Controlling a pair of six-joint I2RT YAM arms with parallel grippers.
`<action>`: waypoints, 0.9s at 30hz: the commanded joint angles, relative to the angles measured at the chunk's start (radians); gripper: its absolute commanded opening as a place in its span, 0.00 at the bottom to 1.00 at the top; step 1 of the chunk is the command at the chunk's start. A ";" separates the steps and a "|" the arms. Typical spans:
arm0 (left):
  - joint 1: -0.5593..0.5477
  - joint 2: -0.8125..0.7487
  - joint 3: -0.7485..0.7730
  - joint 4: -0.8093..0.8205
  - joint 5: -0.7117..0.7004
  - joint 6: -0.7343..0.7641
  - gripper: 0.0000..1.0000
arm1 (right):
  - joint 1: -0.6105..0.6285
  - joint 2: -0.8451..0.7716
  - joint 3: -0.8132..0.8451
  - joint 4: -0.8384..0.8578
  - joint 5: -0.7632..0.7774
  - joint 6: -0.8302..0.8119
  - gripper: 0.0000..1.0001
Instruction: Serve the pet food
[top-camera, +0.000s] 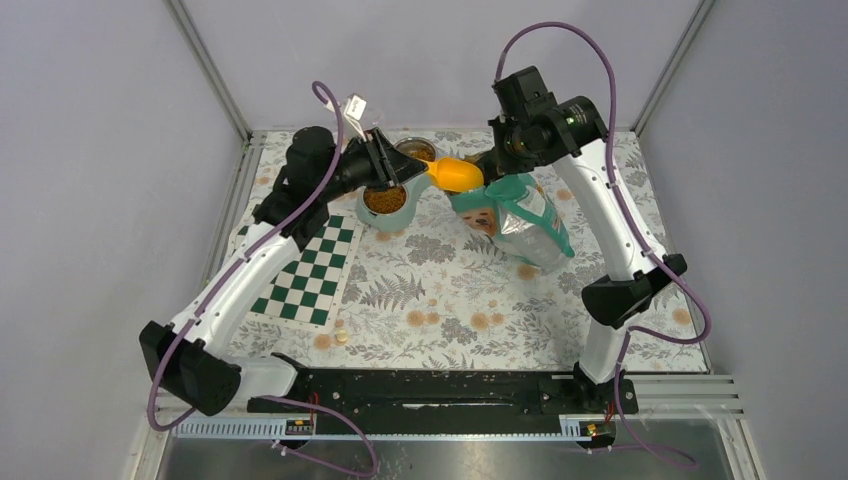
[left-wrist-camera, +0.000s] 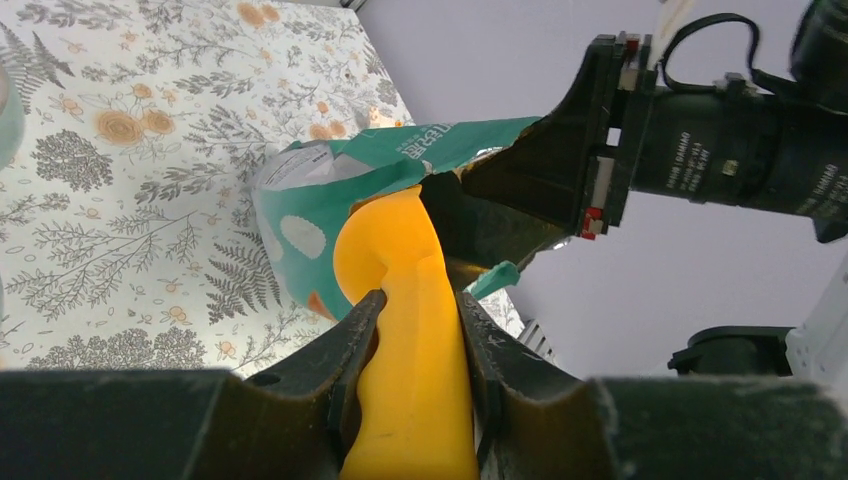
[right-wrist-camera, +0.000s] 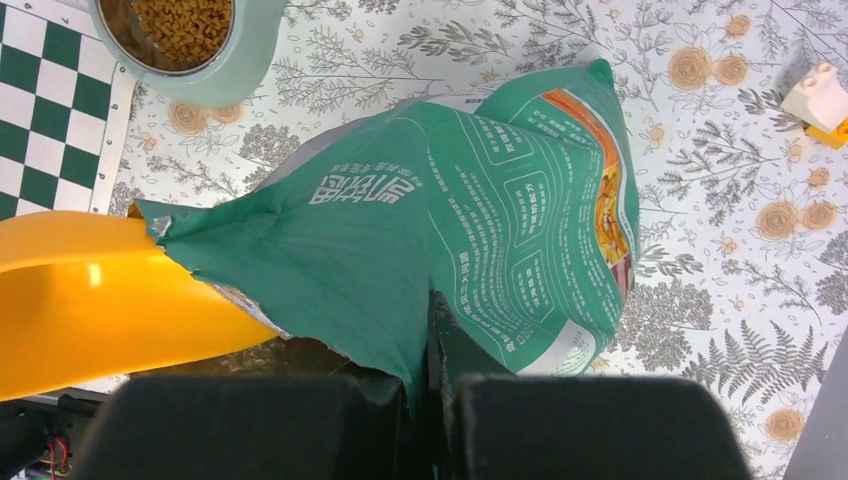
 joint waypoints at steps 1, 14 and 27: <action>-0.007 0.070 0.042 0.024 0.024 -0.017 0.00 | 0.047 -0.052 -0.004 0.136 0.005 0.004 0.00; -0.090 0.309 0.168 -0.057 -0.017 -0.019 0.00 | 0.074 -0.106 -0.258 0.348 0.004 0.104 0.00; -0.130 0.526 0.254 -0.143 -0.042 0.019 0.00 | 0.065 -0.117 -0.356 0.418 -0.018 0.116 0.00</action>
